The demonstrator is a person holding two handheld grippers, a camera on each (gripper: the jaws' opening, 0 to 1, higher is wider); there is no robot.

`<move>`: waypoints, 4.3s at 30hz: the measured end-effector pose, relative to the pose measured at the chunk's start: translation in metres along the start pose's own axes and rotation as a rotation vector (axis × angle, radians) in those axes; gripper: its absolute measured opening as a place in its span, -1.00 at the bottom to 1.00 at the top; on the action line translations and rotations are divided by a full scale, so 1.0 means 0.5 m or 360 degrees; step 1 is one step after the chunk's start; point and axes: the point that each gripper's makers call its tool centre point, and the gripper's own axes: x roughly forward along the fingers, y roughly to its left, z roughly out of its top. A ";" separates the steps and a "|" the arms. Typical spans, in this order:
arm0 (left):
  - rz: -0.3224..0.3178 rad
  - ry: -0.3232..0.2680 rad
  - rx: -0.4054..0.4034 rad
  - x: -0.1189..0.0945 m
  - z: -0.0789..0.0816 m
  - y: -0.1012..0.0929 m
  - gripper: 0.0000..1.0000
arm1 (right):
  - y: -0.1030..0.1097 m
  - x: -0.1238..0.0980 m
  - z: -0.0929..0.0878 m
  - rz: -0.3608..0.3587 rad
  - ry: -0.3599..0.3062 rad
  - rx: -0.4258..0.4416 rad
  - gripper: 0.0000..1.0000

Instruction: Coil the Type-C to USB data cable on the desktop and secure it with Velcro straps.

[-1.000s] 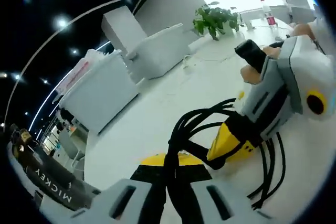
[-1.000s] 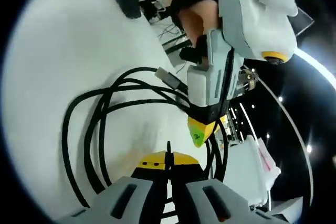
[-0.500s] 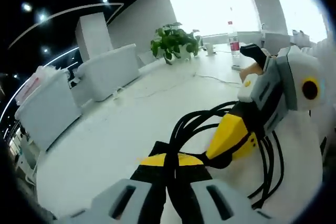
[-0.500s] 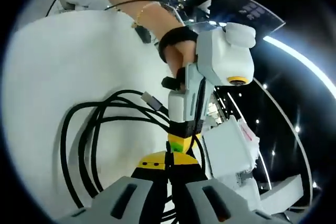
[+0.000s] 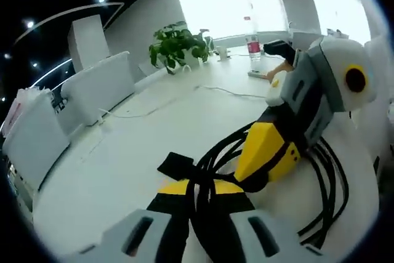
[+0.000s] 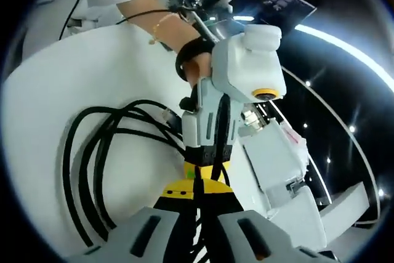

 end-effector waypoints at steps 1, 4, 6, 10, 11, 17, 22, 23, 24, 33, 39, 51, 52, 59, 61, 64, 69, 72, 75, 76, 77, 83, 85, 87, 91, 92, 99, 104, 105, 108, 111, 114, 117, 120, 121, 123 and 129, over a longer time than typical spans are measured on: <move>0.0005 -0.0002 0.0002 -0.003 0.000 0.002 -0.66 | 0.000 0.000 0.002 0.0005 -0.0016 0.0034 -0.98; -0.0028 -0.0113 -0.0078 -0.022 0.017 -0.001 -0.64 | -0.011 -0.003 0.002 -0.0008 -0.0030 0.0074 -0.98; -0.0031 -0.0123 -0.0078 -0.031 0.018 0.000 -0.59 | -0.013 -0.004 0.002 -0.0005 -0.0045 0.0124 -0.98; -0.0035 -0.0085 0.0061 -0.035 0.016 -0.005 -0.56 | -0.014 -0.006 -0.001 -0.0009 -0.0042 0.0133 -0.98; -0.0028 -0.0094 0.0072 -0.037 0.020 -0.005 -0.56 | -0.014 -0.006 -0.002 -0.0013 -0.0044 0.0146 -0.98; 0.0180 -0.0287 0.0020 -0.034 0.073 0.069 -0.68 | -0.025 -0.008 -0.006 -0.0029 -0.0057 0.0229 -0.98; 0.0242 0.0002 0.0353 0.016 0.018 0.088 -0.80 | -0.045 -0.006 -0.012 -0.0024 -0.0078 0.0458 -0.98; 0.0227 0.0085 0.0474 0.024 0.002 0.083 -0.80 | -0.051 -0.005 -0.016 -0.0019 -0.0079 0.0525 -0.98; 0.0224 0.0138 0.0572 0.030 -0.010 0.077 -0.82 | -0.060 -0.003 -0.021 -0.0018 -0.0081 0.0601 -0.98; 0.0150 0.0091 0.0689 0.040 -0.012 0.050 -0.94 | -0.077 0.040 -0.108 0.0107 0.0066 0.1231 -0.97; 0.0164 0.0085 0.0759 0.040 -0.012 0.055 -0.95 | -0.060 0.072 -0.155 0.0219 0.0250 0.1271 -0.97; 0.0241 -0.0276 0.0244 0.014 0.041 0.024 -0.95 | -0.048 0.081 -0.155 0.0313 0.0398 0.0986 -0.96; 0.0256 -0.0207 0.0289 0.021 0.023 0.022 -0.95 | -0.046 0.080 -0.157 0.0291 0.0396 0.1048 -0.96; 0.0266 -0.0246 0.0284 0.019 0.020 0.023 -0.96 | -0.069 0.091 -0.180 0.0115 0.0376 0.1008 -0.87; 0.0266 -0.0231 0.0308 0.016 0.018 0.021 -0.96 | -0.078 0.097 -0.186 0.0071 0.0388 0.0929 -0.86; 0.0286 -0.0222 0.0346 0.013 0.016 0.017 -0.96 | -0.093 0.100 -0.196 0.0013 0.0417 0.0796 -0.86; 0.0300 -0.0210 0.0348 0.012 0.016 0.021 -0.96 | -0.099 0.079 -0.146 0.0108 0.0242 0.1108 -0.99; 0.0301 -0.0213 0.0318 0.012 0.015 0.023 -0.96 | -0.047 0.077 -0.169 0.0321 0.0390 0.1161 -0.99; 0.0312 -0.0206 0.0296 0.007 0.012 0.026 -0.96 | -0.062 0.089 -0.169 0.0257 0.0317 0.1381 -0.99; 0.0311 -0.0205 0.0280 0.005 0.011 0.027 -0.95 | -0.060 0.088 -0.173 0.0261 0.0321 0.1432 -0.99; 0.0308 -0.0206 0.0249 0.001 0.008 0.029 -0.95 | -0.064 0.092 -0.174 0.0237 0.0282 0.1476 -0.99; 0.0446 -0.0489 -0.0119 -0.075 0.024 0.087 -0.95 | -0.110 0.066 -0.159 0.0082 0.0085 0.1515 -0.98; 0.0528 -0.0571 -0.0213 -0.105 0.027 0.119 -0.95 | -0.111 0.053 -0.126 0.0166 -0.0048 0.1619 -0.97; 0.0583 -0.0610 -0.0268 -0.124 0.025 0.144 -0.95 | -0.084 0.047 -0.111 0.0326 -0.0034 0.1546 -0.84; 0.0647 -0.0711 -0.0423 -0.159 0.022 0.182 -0.95 | -0.041 0.055 -0.113 0.0433 0.0060 0.1424 -0.75; 0.0655 -0.0718 -0.0443 -0.168 0.018 0.190 -0.95 | -0.039 0.059 -0.116 0.0421 0.0072 0.1410 -0.74; 0.0723 -0.0822 -0.0593 -0.209 0.014 0.229 -0.95 | -0.025 0.068 -0.124 0.0472 0.0135 0.1211 -0.65; 0.0760 -0.0863 -0.0675 -0.222 0.011 0.242 -0.91 | -0.031 0.078 -0.123 0.0505 0.0180 0.1237 -0.77; 0.0782 -0.0871 -0.0684 -0.228 0.011 0.247 -0.86 | -0.034 0.081 -0.121 0.0499 0.0176 0.1239 -0.80; 0.0867 -0.0891 -0.0705 -0.249 0.006 0.265 -0.81 | -0.040 0.091 -0.112 0.0496 0.0176 0.1217 -0.86; 0.1017 -0.0848 -0.0666 -0.274 -0.009 0.292 -0.79 | -0.057 0.113 -0.098 0.0458 0.0152 0.1167 -0.89; 0.1169 -0.0879 -0.0665 -0.318 -0.016 0.323 -0.72 | -0.125 0.150 -0.070 0.0293 0.0036 0.1192 -0.90; 0.1303 -0.0930 -0.0647 -0.367 -0.015 0.348 -0.67 | -0.166 0.193 -0.053 0.0226 0.0007 0.1183 -0.90; 0.1395 -0.0959 -0.0628 -0.402 -0.015 0.363 -0.67 | -0.195 0.260 -0.026 0.0201 -0.0049 0.1206 -0.90; 0.1429 -0.0965 -0.0626 -0.411 -0.018 0.367 -0.67 | -0.201 0.286 -0.017 0.0202 -0.0064 0.1229 -0.90; 0.1489 -0.0972 -0.0637 -0.423 -0.028 0.376 -0.67 | -0.211 0.350 -0.001 0.0217 -0.0087 0.1268 -0.90; 0.1566 -0.0920 -0.0614 -0.433 -0.049 0.390 -0.66 | -0.184 0.496 0.033 0.0306 -0.0069 0.1295 -0.88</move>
